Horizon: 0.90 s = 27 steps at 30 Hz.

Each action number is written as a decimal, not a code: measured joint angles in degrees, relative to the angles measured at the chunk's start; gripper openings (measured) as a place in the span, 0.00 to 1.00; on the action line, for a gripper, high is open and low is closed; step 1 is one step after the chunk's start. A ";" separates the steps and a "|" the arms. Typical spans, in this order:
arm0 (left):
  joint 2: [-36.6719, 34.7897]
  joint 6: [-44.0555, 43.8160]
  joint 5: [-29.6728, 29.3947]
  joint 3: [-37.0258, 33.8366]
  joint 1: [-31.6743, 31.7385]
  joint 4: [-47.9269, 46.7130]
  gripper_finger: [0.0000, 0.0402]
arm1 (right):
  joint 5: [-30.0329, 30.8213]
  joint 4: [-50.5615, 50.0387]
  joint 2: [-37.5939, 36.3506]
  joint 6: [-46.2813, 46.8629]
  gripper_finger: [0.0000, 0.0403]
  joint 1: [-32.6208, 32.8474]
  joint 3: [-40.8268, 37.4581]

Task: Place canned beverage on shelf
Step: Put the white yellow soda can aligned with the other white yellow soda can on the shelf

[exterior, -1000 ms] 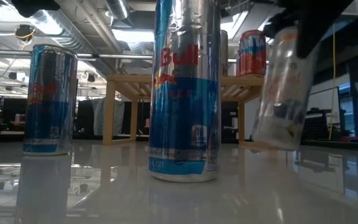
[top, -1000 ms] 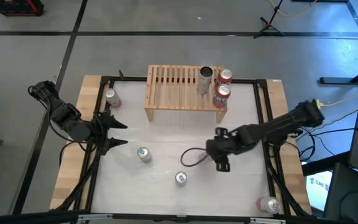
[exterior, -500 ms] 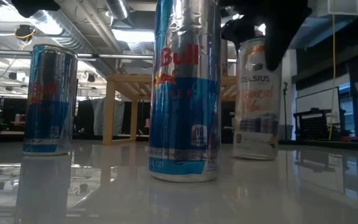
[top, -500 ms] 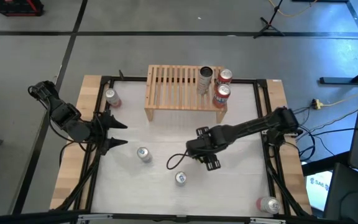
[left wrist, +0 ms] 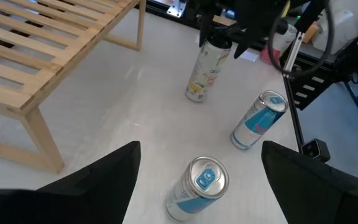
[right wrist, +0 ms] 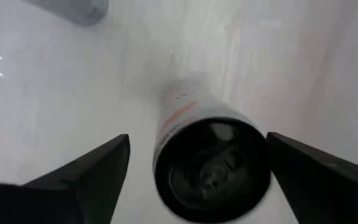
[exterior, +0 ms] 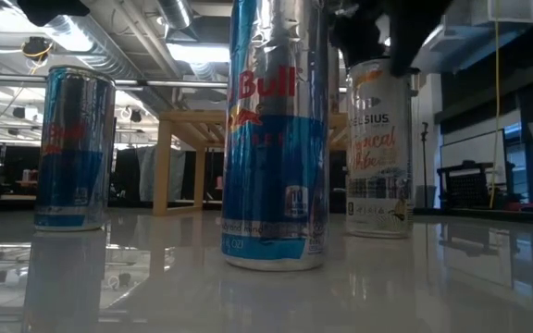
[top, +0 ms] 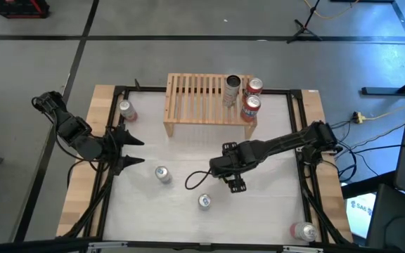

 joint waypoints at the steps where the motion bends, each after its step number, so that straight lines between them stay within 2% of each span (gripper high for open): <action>1: 0.00 0.00 -0.01 0.00 0.02 0.00 0.81 | -0.01 -1.21 0.00 0.71 0.88 0.00 1.18; 4: 0.00 0.00 -0.01 0.00 0.02 -0.02 0.81 | -0.21 -4.14 -0.20 3.19 0.84 0.00 4.82; 8: 0.00 0.02 0.01 0.00 0.00 -0.10 0.81 | 0.26 -3.08 -2.83 11.84 0.82 0.06 6.25; 10: -0.01 0.02 -0.01 0.00 0.02 -0.37 0.81 | 2.66 -3.85 -4.30 19.02 0.81 0.55 6.22; 13: 0.00 0.02 -0.01 0.00 0.02 -0.41 0.81 | 7.42 -6.99 -5.53 34.60 0.81 0.48 6.16; 17: 0.00 0.02 -0.01 0.00 0.01 -0.39 0.81 | 8.14 -7.52 -5.54 49.15 0.81 0.46 6.11; 21: 0.00 0.02 -0.01 0.00 0.00 -0.42 0.81 | 6.92 -6.01 -4.69 54.35 0.81 1.17 6.08; 27: -0.02 1.03 -0.01 0.00 0.01 -0.44 0.81 | 8.60 -6.66 -2.67 60.20 0.81 2.41 6.05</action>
